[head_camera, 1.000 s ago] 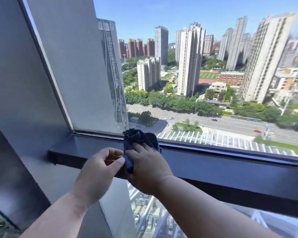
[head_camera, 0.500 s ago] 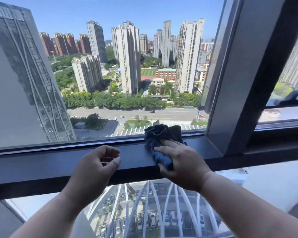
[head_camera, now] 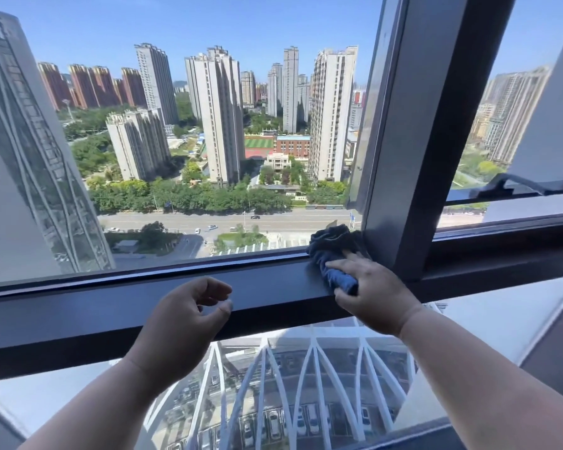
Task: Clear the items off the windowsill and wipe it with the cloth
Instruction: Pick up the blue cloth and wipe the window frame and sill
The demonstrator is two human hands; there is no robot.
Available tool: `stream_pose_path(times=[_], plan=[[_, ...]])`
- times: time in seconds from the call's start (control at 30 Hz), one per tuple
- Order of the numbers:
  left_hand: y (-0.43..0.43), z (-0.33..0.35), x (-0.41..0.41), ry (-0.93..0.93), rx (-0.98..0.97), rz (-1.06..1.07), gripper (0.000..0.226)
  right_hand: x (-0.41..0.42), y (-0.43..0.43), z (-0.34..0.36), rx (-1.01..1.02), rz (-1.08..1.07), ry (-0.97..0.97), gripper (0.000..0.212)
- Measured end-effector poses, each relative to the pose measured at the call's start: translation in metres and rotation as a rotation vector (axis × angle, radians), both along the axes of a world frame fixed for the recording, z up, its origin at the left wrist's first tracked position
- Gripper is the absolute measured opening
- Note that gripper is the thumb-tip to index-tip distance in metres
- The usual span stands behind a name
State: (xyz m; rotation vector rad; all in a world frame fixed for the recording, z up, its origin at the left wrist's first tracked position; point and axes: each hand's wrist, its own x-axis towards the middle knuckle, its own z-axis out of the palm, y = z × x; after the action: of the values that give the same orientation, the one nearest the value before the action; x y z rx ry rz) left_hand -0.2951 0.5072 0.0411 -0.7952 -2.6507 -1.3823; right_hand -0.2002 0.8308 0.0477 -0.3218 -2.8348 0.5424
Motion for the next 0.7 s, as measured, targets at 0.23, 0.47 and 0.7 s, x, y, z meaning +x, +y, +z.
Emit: stream_pose_path(times=[0.23, 0.47, 0.7], plan=[[-0.048, 0.001, 0.003, -0.029, 0.049, 0.075, 0.007, -0.016, 0.002, 0.01, 0.007, -0.021, -0.023, 0.065], [-0.077, -0.004, 0.005, -0.019, 0.045, 0.133, 0.005, -0.01, -0.026, -0.009, 0.047, -0.073, 0.094, 0.061], [-0.102, -0.003, -0.001, 0.002, 0.071, 0.2, 0.004, -0.041, -0.12, -0.013, 0.105, 0.079, 0.101, 0.074]])
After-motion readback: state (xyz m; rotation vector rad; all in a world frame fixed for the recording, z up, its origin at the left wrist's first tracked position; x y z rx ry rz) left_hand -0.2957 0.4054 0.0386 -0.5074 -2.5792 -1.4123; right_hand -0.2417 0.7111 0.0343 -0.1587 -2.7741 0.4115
